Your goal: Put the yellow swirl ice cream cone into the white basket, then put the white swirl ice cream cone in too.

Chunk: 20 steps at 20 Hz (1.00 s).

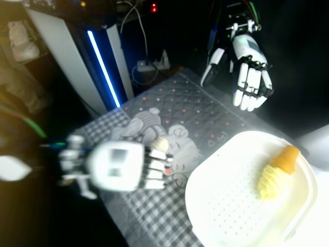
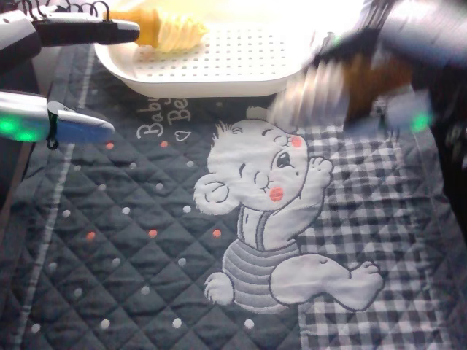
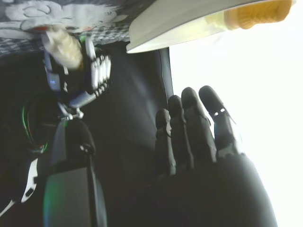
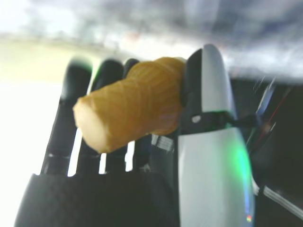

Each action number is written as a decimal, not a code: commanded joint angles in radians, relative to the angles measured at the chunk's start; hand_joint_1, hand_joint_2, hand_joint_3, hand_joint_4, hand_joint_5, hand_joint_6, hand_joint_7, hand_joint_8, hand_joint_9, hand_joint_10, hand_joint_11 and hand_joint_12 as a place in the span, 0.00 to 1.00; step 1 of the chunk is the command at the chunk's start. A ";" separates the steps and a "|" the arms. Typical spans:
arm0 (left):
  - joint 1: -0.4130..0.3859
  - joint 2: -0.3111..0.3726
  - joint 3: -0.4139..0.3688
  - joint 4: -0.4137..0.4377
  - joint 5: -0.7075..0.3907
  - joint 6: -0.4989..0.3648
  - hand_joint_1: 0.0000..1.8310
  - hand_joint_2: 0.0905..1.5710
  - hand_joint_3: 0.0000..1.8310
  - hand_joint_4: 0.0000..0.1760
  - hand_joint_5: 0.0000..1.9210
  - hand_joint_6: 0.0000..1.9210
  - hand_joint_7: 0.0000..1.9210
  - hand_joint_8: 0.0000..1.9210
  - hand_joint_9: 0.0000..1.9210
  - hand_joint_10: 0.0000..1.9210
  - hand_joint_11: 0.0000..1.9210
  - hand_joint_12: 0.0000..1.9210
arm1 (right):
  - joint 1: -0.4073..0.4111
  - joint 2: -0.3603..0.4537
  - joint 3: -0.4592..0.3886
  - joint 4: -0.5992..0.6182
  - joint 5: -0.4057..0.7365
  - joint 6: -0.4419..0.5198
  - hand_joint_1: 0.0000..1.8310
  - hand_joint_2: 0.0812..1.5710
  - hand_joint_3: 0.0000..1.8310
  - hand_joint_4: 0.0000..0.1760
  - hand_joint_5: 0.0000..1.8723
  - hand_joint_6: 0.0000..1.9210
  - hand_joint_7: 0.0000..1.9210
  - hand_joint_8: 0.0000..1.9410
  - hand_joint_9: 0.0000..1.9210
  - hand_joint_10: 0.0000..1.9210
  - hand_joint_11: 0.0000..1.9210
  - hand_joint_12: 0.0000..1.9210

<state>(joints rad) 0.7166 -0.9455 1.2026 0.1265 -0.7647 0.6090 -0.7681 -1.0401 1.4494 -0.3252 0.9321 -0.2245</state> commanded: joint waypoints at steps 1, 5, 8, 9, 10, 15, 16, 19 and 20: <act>-0.007 -0.011 0.003 -0.025 -0.123 -0.005 0.45 0.57 0.00 0.32 0.21 0.00 0.21 0.00 0.18 0.00 0.00 0.47 | 0.044 -0.007 0.013 0.065 0.178 0.004 0.75 0.68 0.00 0.00 0.55 0.42 0.52 0.47 0.49 0.63 0.44 0.63; -0.005 -0.020 0.001 -0.025 -0.133 -0.006 0.47 0.55 0.00 0.40 0.22 0.00 0.24 0.00 0.20 0.00 0.00 0.49 | 0.190 -0.103 0.144 0.147 0.098 -0.046 0.76 0.63 0.00 0.00 0.60 0.29 0.69 0.15 0.60 0.51 0.53 0.55; 0.038 0.005 -0.014 -0.036 -0.197 -0.048 0.50 0.53 0.00 0.35 0.23 0.00 0.25 0.00 0.22 0.00 0.00 0.50 | 0.340 -0.251 0.291 0.036 -0.103 -0.043 0.71 0.62 0.00 0.00 0.62 0.31 0.75 0.12 0.69 0.21 0.57 0.53; 0.033 -0.001 -0.012 -0.032 -0.194 -0.051 0.50 0.53 0.00 0.35 0.23 0.00 0.25 0.00 0.22 0.00 0.00 0.50 | 0.352 -0.289 0.331 0.008 -0.154 -0.042 0.71 0.62 0.00 0.00 0.62 0.31 0.75 0.12 0.69 0.21 0.57 0.53; 0.021 -0.009 -0.007 -0.024 -0.188 -0.050 0.49 0.53 0.00 0.34 0.23 0.00 0.25 0.00 0.22 0.00 0.00 0.46 | 0.353 -0.313 0.358 -0.008 -0.193 -0.042 0.75 0.62 0.00 0.00 0.58 0.34 0.75 0.04 0.63 0.44 0.55 0.52; -0.004 -0.028 -0.001 -0.003 -0.207 -0.052 0.52 0.53 0.00 0.34 0.24 0.00 0.27 0.00 0.24 0.01 0.00 0.53 | 0.354 -0.397 0.419 -0.207 -0.383 -0.029 0.71 0.63 0.00 0.00 0.66 0.17 0.63 0.42 0.63 0.36 0.52 0.61; -0.004 -0.028 -0.001 -0.003 -0.209 -0.052 0.52 0.52 0.00 0.30 0.24 0.00 0.27 0.00 0.24 0.01 0.00 0.54 | 0.354 -0.400 0.419 -0.234 -0.392 -0.028 0.71 0.64 0.00 0.00 0.62 0.25 0.63 0.42 0.61 0.29 0.45 0.62; -0.002 -0.028 0.000 -0.004 -0.208 -0.052 0.52 0.53 0.00 0.18 0.24 0.00 0.27 0.00 0.25 0.00 0.00 0.55 | 0.354 -0.403 0.419 -0.293 -0.398 0.005 0.39 0.52 0.00 0.94 0.03 0.00 0.04 0.00 0.04 0.00 0.01 0.18; -0.002 -0.029 0.001 -0.004 -0.209 -0.052 0.52 0.53 0.00 0.18 0.24 0.00 0.27 0.00 0.25 0.00 0.00 0.55 | 0.354 -0.403 0.419 -0.290 -0.396 0.005 0.39 0.52 0.00 0.94 0.03 0.00 0.04 0.00 0.04 0.00 0.01 0.18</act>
<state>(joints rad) 0.7261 -0.9707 1.2007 0.1505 -0.8543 0.5632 -0.4324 -1.4403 1.8660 -0.6468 0.4393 -0.2245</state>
